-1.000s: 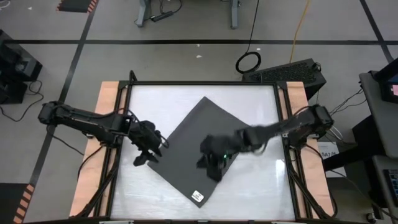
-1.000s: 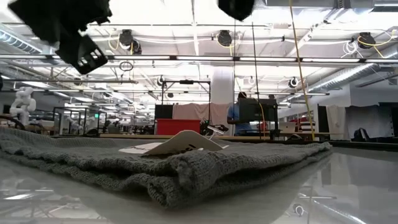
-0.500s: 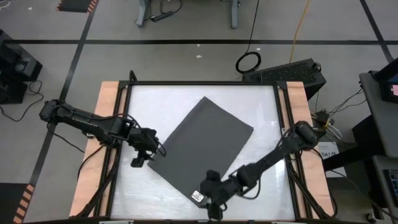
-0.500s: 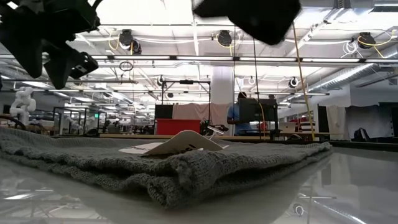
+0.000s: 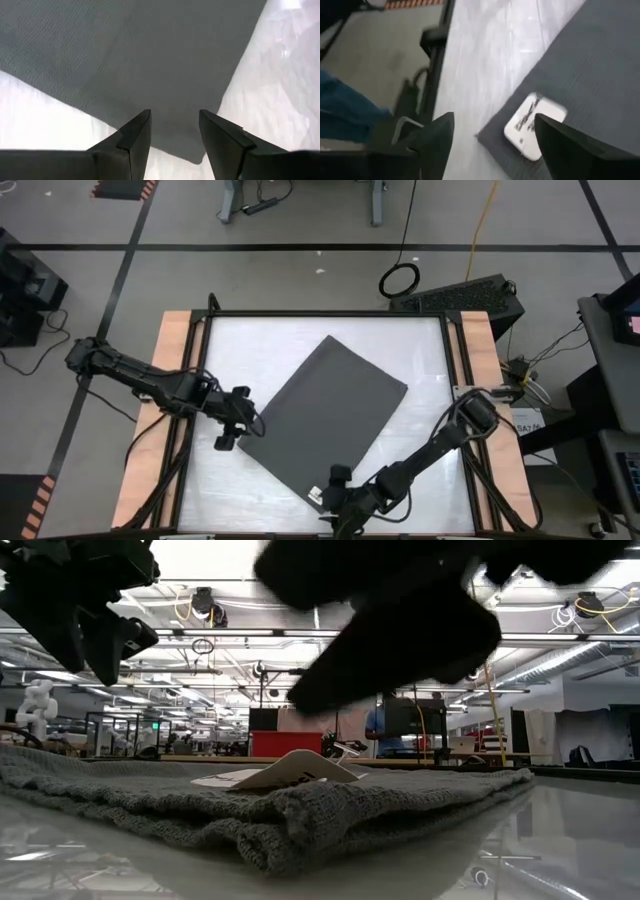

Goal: Roll towel
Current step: Roll the gray towel

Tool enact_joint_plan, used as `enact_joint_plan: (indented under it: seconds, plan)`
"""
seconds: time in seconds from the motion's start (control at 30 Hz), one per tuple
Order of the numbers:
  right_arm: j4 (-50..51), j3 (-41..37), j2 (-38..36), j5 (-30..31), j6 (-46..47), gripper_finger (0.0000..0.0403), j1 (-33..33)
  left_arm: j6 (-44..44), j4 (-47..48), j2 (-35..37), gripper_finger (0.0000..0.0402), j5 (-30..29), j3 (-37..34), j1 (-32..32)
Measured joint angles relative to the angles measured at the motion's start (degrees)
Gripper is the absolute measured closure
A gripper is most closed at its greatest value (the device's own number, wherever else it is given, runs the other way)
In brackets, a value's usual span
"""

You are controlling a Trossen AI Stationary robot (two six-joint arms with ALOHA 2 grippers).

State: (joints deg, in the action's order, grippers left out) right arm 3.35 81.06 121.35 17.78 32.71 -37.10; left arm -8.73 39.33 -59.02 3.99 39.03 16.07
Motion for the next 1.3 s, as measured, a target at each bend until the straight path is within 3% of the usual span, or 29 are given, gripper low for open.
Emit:
enact_joint_plan:
  seconds: [0.87,1.0,1.3]
  plan:
    - [-6.08,0.0,4.25,9.35,-0.22,0.0152,-2.45,-3.0,-1.37,0.02,0.023,-4.55,0.0,0.73]
    - [-4.9,0.0,3.83,10.61,3.11,0.0154,-2.98,-4.09,-1.29,0.02,0.023,-4.51,0.0,0.73]
    - [1.28,4.22,3.37,13.0,2.6,0.0208,-6.64,-4.24,-1.51,0.02,0.023,-5.11,0.0,0.73]
